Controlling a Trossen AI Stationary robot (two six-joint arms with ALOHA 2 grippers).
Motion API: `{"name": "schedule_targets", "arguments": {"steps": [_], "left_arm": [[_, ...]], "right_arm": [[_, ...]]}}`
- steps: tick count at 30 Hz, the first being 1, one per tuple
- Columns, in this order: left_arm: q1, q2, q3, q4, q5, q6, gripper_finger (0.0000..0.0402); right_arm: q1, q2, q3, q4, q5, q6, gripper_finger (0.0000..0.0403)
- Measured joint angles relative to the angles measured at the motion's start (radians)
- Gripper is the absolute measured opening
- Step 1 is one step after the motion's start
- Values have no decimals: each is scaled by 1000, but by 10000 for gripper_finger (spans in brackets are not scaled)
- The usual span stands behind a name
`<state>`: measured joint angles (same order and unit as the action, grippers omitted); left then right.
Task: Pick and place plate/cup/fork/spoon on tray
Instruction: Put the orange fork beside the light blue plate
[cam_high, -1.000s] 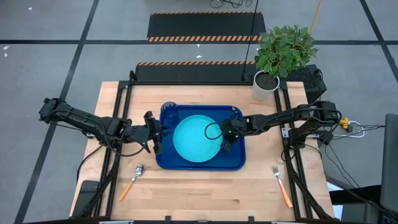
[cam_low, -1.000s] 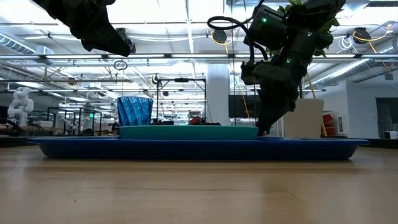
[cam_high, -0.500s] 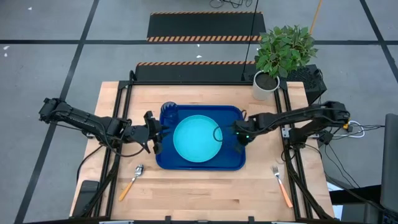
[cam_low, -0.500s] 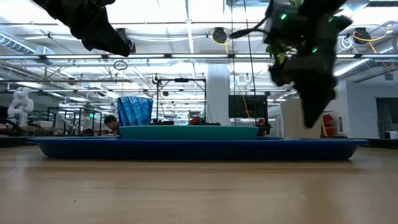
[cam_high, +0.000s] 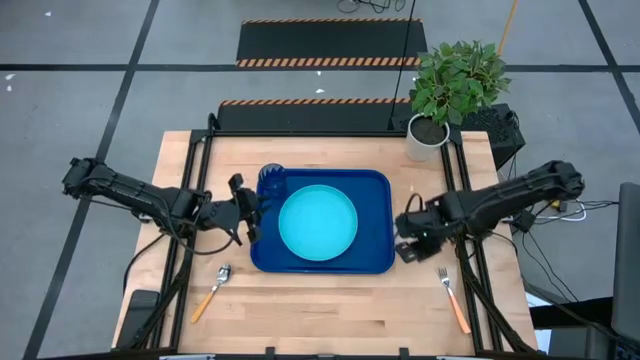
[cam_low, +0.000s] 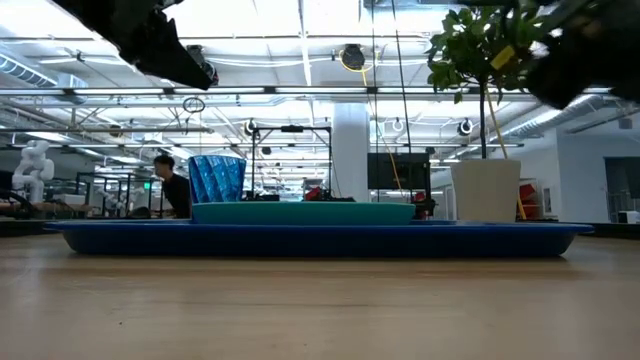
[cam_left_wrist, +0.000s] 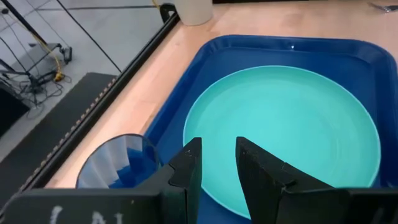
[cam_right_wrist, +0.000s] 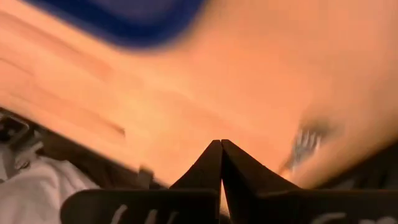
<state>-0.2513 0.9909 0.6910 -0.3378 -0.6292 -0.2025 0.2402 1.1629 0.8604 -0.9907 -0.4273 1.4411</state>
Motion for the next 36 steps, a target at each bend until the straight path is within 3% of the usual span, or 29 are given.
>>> {"name": "schedule_targets", "arguments": {"steps": [5,17,24,36], "left_arm": [[11,0,0,0,0,52,102],[17,0,0,-1,8,121,102],[17,0,0,-5,9,111,102],[17,0,-85,66,10,95,102]], "right_arm": [[133,5,0,-44,-54,238,0],[446,60,0,43,-45,685,0],[504,101,0,148,9,720,20],[558,206,-2,3,-7,736,146]]}}
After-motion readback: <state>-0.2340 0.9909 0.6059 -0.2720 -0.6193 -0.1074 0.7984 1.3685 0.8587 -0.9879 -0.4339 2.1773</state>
